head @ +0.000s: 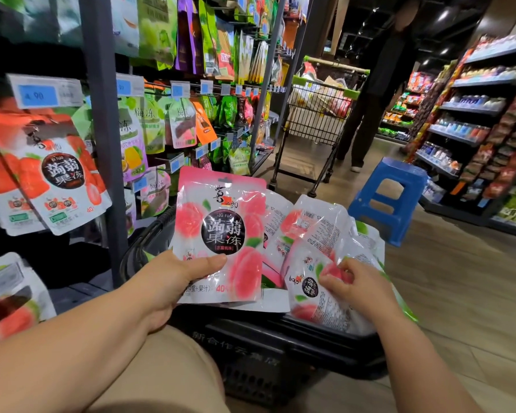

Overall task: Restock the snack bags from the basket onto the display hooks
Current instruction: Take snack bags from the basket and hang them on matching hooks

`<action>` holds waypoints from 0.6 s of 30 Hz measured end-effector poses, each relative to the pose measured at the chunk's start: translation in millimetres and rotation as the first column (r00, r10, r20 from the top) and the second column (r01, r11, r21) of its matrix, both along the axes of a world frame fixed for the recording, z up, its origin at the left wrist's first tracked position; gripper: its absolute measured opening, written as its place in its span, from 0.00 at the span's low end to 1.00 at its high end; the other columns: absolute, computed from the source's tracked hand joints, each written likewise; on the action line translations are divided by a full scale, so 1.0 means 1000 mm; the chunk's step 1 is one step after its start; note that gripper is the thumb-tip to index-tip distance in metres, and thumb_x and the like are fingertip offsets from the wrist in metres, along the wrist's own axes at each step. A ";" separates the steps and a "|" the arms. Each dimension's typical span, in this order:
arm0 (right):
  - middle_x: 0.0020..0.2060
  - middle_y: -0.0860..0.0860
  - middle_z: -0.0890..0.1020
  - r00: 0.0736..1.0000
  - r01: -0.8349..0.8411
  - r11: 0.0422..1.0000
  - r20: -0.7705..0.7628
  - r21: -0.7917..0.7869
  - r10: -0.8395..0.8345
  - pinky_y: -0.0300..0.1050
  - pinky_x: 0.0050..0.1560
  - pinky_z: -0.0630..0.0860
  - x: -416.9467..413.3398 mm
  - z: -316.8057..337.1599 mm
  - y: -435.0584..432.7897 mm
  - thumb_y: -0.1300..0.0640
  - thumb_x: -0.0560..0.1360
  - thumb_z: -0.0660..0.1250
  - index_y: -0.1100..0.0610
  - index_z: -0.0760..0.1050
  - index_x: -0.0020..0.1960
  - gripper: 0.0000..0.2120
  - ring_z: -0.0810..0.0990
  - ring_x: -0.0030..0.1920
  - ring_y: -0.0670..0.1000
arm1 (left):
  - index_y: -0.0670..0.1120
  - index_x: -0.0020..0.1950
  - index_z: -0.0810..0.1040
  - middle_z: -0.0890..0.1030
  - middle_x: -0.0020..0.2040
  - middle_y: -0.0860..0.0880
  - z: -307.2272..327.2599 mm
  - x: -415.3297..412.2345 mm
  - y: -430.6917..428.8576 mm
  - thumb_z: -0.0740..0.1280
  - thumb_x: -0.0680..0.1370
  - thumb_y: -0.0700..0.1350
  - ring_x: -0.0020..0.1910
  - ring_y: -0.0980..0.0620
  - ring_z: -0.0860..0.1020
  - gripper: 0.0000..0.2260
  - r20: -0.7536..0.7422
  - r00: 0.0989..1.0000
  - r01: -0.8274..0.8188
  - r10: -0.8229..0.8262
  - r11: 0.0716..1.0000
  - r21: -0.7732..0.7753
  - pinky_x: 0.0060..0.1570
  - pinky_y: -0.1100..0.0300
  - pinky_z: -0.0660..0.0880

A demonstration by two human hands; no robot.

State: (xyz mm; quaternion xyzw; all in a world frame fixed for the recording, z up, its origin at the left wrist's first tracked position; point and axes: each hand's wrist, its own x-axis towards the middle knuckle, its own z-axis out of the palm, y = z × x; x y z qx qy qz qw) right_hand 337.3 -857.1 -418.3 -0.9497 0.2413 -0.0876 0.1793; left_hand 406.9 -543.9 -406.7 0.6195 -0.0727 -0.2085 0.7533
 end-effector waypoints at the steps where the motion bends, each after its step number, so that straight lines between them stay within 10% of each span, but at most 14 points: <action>1: 0.40 0.41 0.80 0.999 -0.013 0.996 0.042 0.094 0.009 0.45 0.43 0.71 -0.001 0.001 -0.001 0.36 0.69 0.73 0.44 0.75 0.42 0.14 0.77 0.44 0.44 | 0.43 0.54 0.84 0.86 0.49 0.43 0.000 0.000 0.000 0.77 0.60 0.45 0.53 0.43 0.84 0.23 0.000 1.000 -0.005 0.005 1.000 -0.001 0.61 0.48 0.76; 18: 0.39 0.44 0.84 0.802 -0.147 0.869 0.571 0.473 -0.175 0.45 0.41 0.74 0.022 0.041 0.013 0.50 0.76 0.72 0.53 0.82 0.40 0.08 0.79 0.41 0.48 | 0.44 0.55 0.84 0.86 0.50 0.45 0.000 -0.001 -0.001 0.77 0.61 0.46 0.54 0.44 0.83 0.23 0.000 1.000 -0.024 0.024 1.000 -0.008 0.67 0.43 0.72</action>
